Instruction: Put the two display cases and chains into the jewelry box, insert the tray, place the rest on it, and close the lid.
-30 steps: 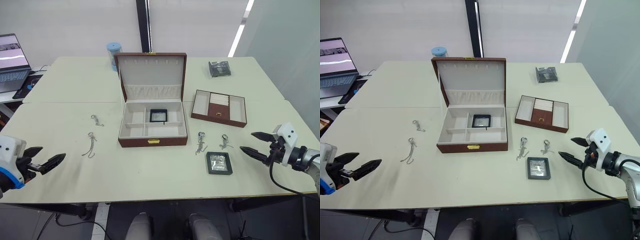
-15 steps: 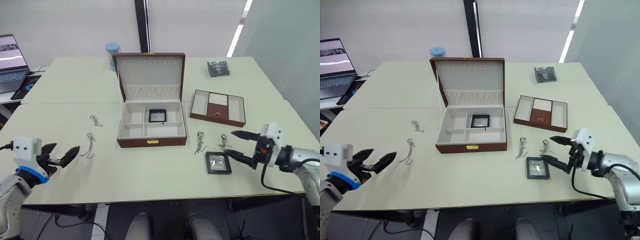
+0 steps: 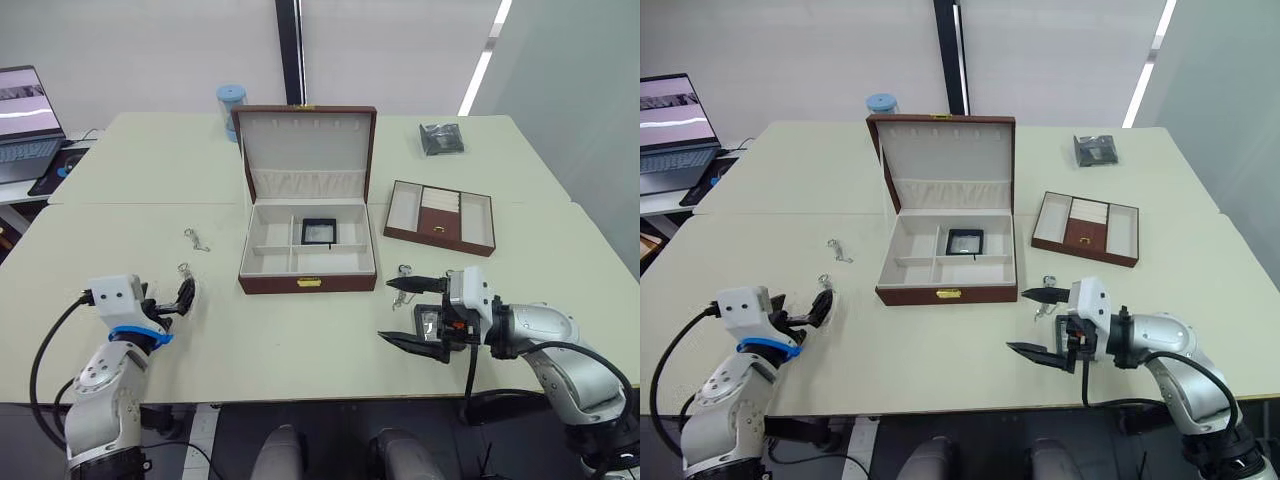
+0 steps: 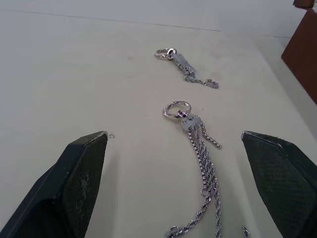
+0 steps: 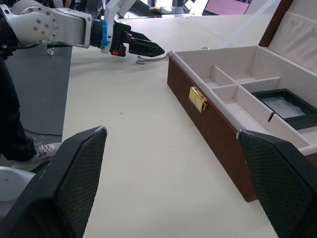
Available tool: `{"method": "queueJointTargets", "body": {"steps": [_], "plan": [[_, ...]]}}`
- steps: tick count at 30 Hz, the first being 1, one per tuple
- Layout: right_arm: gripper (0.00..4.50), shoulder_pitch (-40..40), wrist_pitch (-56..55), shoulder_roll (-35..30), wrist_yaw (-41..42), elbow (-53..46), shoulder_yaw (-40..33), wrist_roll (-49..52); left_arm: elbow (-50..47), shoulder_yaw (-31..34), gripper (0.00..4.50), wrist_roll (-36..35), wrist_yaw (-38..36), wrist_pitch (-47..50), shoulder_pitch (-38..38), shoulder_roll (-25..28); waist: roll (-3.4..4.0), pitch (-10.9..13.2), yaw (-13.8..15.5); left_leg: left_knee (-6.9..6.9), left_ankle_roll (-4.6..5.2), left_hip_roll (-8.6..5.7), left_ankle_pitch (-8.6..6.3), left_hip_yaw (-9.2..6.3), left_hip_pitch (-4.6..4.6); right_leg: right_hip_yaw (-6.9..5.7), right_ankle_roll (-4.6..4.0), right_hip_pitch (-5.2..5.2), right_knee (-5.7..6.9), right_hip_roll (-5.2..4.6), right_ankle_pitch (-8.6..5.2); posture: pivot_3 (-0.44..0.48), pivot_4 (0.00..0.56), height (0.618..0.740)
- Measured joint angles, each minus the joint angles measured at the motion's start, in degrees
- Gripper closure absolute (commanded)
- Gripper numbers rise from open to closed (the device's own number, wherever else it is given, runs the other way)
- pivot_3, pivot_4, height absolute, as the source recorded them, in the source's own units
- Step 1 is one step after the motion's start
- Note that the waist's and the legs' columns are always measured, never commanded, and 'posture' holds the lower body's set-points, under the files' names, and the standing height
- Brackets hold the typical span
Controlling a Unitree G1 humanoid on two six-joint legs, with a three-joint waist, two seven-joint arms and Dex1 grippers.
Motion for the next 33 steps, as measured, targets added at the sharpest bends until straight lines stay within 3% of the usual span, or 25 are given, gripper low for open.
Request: {"method": "queueJointTargets", "body": {"steps": [9, 21, 24, 33], "plan": [[0.00, -0.7, 0.9, 1.0, -1.7, 0.0, 1.9, -0.2, 5.5, -4.0, 0.02, 3.4, 5.3, -4.6, -5.1, -2.2, -0.02, 0.0, 0.1, 0.00, 0.00, -0.02, 0.00, -0.06, 0.01, -0.07, 0.00, 0.05, -0.02, 0.00, 0.00, 0.000, 0.150, 0.740], [0.00, -0.6, 0.9, 0.9, -2.1, 0.0, 2.0, -0.2, 6.0, -5.4, 0.02, 4.5, 9.0, -6.0, -5.2, -3.2, 0.02, 0.0, 0.1, -0.02, -0.01, -0.04, 0.00, -0.10, 0.12, -0.11, 0.00, 0.19, -0.07, -0.01, 0.00, 0.000, 0.150, 0.740], [0.00, -0.6, 0.9, 0.8, -2.0, 0.0, 2.0, -0.2, 5.8, -5.3, 0.60, 3.9, 8.9, -5.2, -5.2, -3.2, 0.07, -0.1, 0.1, -0.02, -0.01, -0.05, 0.00, -0.09, 0.14, -0.10, 0.00, 0.22, -0.09, -0.01, 0.00, 0.000, 0.150, 0.740], [0.00, -0.5, 1.0, 0.4, -1.8, 0.0, 2.0, -0.1, 5.6, -5.2, 3.33, 3.0, 8.8, -1.0, -5.6, -2.2, 0.26, -0.2, 0.0, -0.13, -0.01, -0.05, 0.00, 0.01, 0.44, 0.02, 0.01, 0.41, -0.12, -0.01, -0.01, 0.000, 0.150, 0.740]]}}
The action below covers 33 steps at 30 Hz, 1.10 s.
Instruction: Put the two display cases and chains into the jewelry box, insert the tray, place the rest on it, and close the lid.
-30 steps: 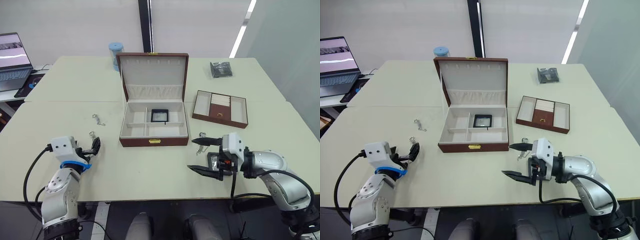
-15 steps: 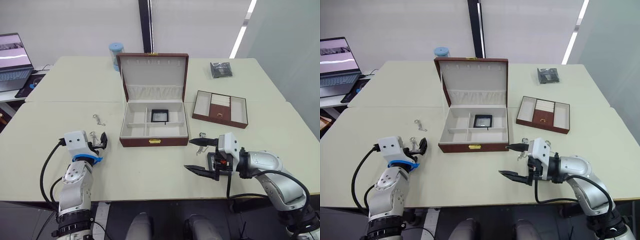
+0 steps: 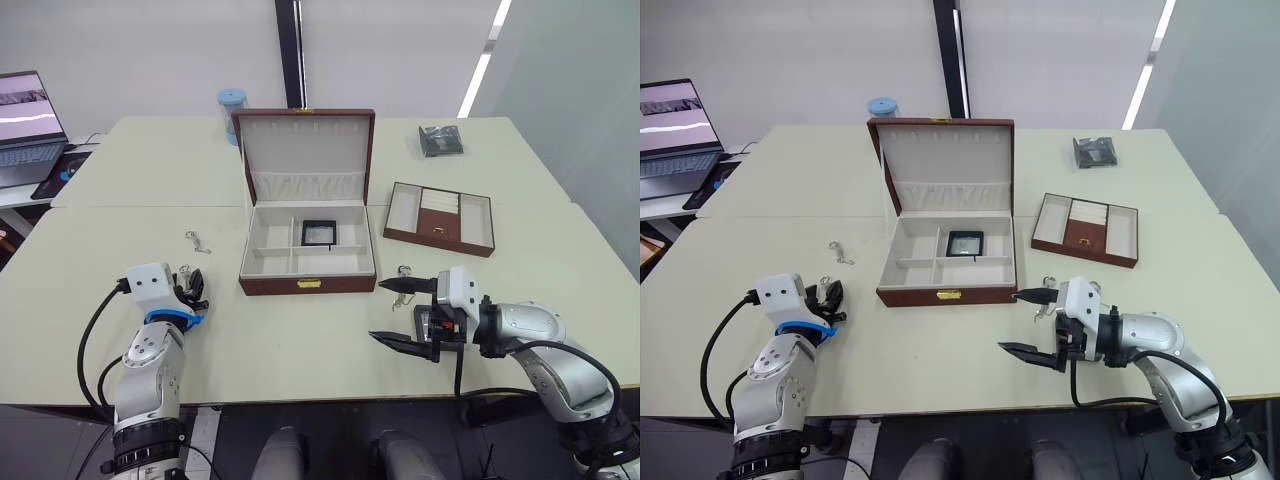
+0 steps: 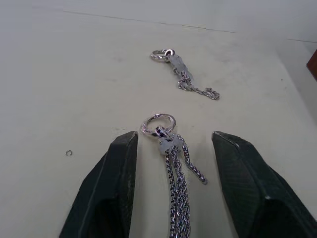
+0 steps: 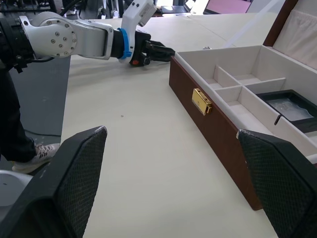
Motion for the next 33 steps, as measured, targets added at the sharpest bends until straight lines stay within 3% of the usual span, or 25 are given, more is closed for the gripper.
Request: {"method": "queueJointTargets", "body": {"steps": [7, 18, 23, 33], "plan": [[0.00, 0.3, 0.0, 0.0, 0.0, 0.0, 0.0, 0.0, -0.1, 0.2, 3.33, -0.7, 0.7, 4.4, -0.4, 0.5, 0.08, -0.1, 0.0, -0.72, -0.03, -0.01, 0.01, 0.25, 0.85, 0.18, 0.02, 0.69, -0.49, -0.02, 0.00, 0.000, 0.150, 0.740], [0.00, 0.5, 0.0, 0.0, 0.1, 0.0, 0.0, 0.0, -0.5, 0.4, 3.33, -1.4, 1.4, 7.1, -0.5, 0.6, 0.55, -0.3, 0.0, -0.84, -0.03, 0.00, 0.01, 0.27, 0.87, 0.19, 0.04, 0.76, -0.74, -0.02, 0.02, 0.000, 0.150, 0.740], [0.00, 0.5, 0.0, 0.0, 0.1, 0.1, 0.0, 0.0, -0.5, 0.3, 4.38, -1.6, 1.5, 7.1, -0.5, 0.5, 0.57, -0.3, 0.0, -0.85, -0.03, 0.00, 0.01, 0.28, 0.87, 0.20, 0.05, 0.76, -0.76, -0.02, 0.03, 0.000, 0.150, 0.740], [0.00, 0.5, 0.0, 0.3, 0.0, 0.6, 0.0, 0.0, -0.7, 0.7, 4.41, -2.2, 1.3, 4.9, -0.3, 0.1, 0.56, -0.3, -0.1, -0.89, -0.04, 0.01, 0.00, 0.30, 0.85, 0.22, 0.05, 0.75, -0.80, -0.02, 0.02, 0.000, 0.150, 0.740]]}}
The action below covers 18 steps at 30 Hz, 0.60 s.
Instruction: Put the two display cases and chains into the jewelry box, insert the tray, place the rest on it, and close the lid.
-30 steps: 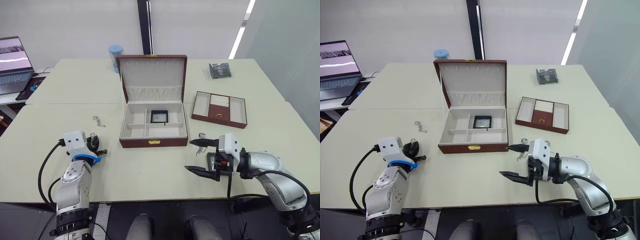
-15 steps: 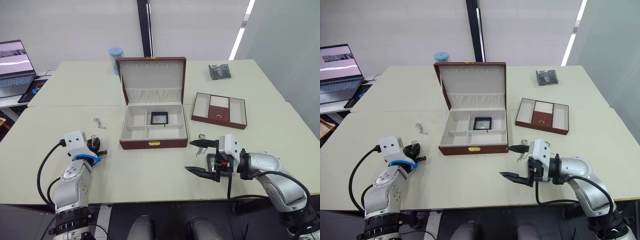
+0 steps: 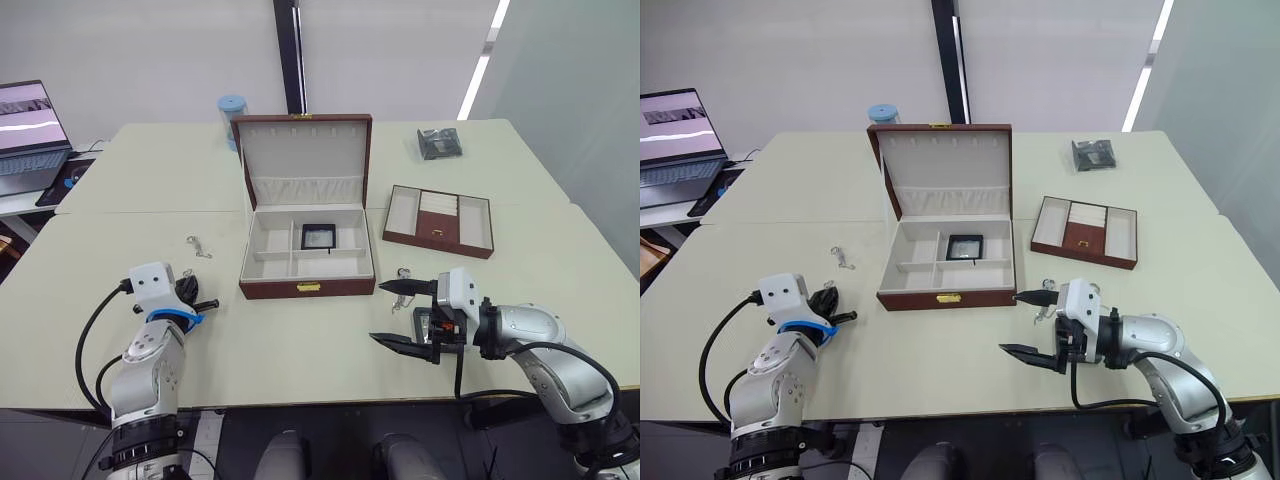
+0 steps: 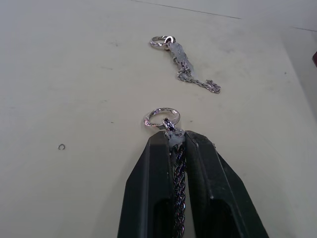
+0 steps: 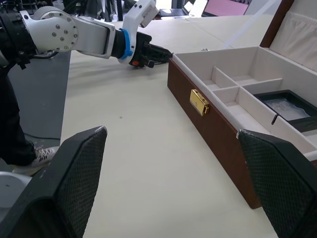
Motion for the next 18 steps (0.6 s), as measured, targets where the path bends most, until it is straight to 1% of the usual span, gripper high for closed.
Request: {"method": "queueJointTargets", "body": {"steps": [4, 7, 10, 14, 18], "plan": [[0.00, -0.1, 0.6, 0.2, -0.1, 0.0, -0.1, 0.8, -1.8, 1.1, 4.41, -2.0, -0.7, -0.4, 1.0, -0.4, -0.14, 0.1, -0.1, -0.04, -0.01, 0.02, -0.01, 0.00, -0.13, -0.01, 0.00, -0.09, -0.06, 0.01, 0.00, 0.000, 0.150, 0.740], [0.00, -0.8, 1.4, 0.6, -0.7, -0.2, -0.5, 2.3, -5.2, 1.2, 4.41, -3.8, -1.2, 0.3, 2.2, -0.6, -0.54, 0.3, -0.1, -0.02, -0.02, 0.02, 0.00, -0.08, -0.40, -0.08, -0.01, -0.32, -0.08, 0.00, 0.01, 0.000, 0.150, 0.740], [0.00, -2.0, 2.0, 0.6, -1.3, -0.2, -1.2, 2.6, -9.3, 1.1, 4.41, -5.7, -1.4, 1.6, 2.1, -0.7, -0.85, 0.5, 0.0, -0.02, -0.02, 0.02, 0.00, -0.13, -0.48, -0.13, -0.01, -0.36, -0.13, -0.01, 0.01, 0.000, 0.150, 0.740], [0.00, -2.5, 2.1, 0.6, -1.6, -0.2, -1.7, 2.8, -15.9, 0.2, 4.41, -9.5, -2.3, 3.6, 0.2, -2.1, -0.95, 0.6, 0.4, -0.03, -0.03, 0.00, -0.01, -0.19, -0.53, -0.21, 0.00, -0.34, -0.27, -0.02, 0.02, 0.000, 0.150, 0.740], [0.00, -2.5, 2.1, 0.6, -1.7, -0.2, -1.7, 2.8, -18.4, -0.5, 4.41, -12.2, -3.2, 4.0, -0.8, -2.5, -0.95, 0.6, 0.4, -0.05, -0.03, 0.01, -0.01, -0.17, -0.54, -0.19, 0.00, -0.33, -0.34, 0.00, 0.02, 0.000, 0.150, 0.740]]}}
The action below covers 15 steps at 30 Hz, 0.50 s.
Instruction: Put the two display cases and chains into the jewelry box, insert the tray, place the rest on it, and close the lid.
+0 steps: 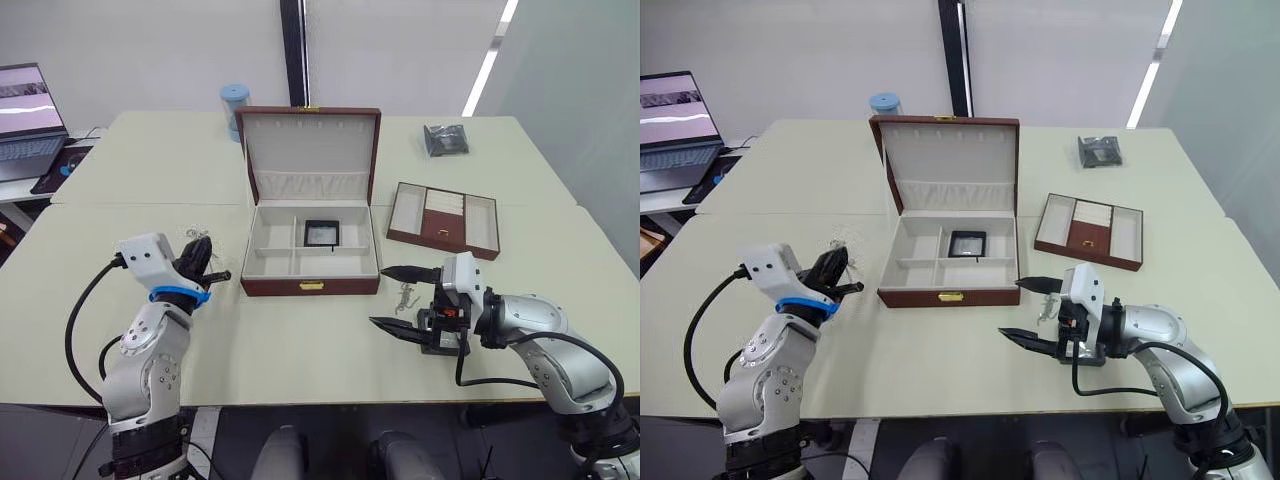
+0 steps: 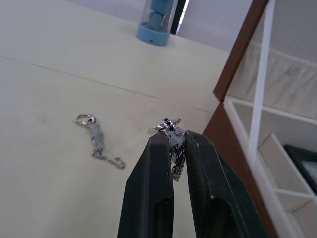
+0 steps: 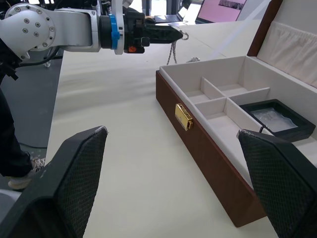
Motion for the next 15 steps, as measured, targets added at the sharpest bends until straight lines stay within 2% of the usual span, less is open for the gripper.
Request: {"method": "queueJointTargets", "body": {"steps": [15], "plan": [[0.00, -0.6, 1.4, 1.8, -3.4, 0.2, -2.8, 1.8, -3.5, -3.8, 4.41, -4.6, -0.6, 3.4, -6.3, 0.6, -0.02, 0.0, -0.2, -0.04, 0.00, -0.01, 0.00, 0.01, -0.03, 0.01, 0.00, 0.02, -0.12, 0.02, 0.00, 0.000, 0.150, 0.740]]}}
